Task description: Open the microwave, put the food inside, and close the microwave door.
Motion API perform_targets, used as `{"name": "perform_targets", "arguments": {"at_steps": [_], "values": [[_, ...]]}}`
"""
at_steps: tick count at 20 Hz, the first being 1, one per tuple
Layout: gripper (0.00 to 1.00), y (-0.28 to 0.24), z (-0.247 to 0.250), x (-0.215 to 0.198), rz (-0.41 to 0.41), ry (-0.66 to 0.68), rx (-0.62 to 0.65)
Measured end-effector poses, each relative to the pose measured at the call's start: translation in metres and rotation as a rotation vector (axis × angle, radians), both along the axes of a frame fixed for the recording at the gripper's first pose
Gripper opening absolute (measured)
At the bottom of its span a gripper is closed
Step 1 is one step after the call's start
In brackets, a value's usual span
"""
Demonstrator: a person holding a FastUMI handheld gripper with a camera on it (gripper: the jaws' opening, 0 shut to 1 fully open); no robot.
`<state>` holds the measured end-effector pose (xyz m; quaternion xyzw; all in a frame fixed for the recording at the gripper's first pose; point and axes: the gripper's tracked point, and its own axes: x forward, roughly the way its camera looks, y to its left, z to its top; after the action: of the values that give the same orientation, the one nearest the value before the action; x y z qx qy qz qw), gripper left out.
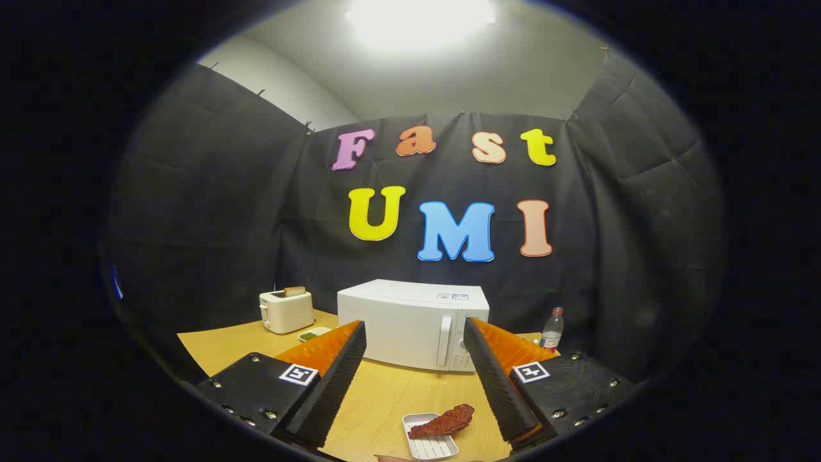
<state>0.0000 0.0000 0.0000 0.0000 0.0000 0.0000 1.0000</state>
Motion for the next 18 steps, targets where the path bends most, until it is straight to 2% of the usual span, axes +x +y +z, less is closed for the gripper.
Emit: {"name": "perform_targets", "arguments": {"at_steps": [18], "values": [[0.95, 0.0070, -0.0086, 0.0051, 0.008, 0.022, -0.008]]}}
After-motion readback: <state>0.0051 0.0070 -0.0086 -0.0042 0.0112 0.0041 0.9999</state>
